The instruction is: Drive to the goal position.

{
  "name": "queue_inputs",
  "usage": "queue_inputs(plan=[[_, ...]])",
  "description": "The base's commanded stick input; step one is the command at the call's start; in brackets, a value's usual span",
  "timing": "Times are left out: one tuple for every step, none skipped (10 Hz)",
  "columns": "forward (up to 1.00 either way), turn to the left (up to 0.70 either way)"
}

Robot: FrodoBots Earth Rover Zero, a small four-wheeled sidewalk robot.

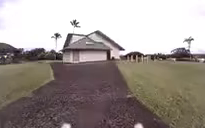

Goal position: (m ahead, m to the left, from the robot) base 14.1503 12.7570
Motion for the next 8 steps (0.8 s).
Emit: queue_inputs(plan=[[0.7, 0.01], [0.7, 0.0], [0.7, 0.0], [0.7, 0.0], [0.7, 0.0], [0.7, 0.0], [0.7, 0.0], [0.7, 0.0]])
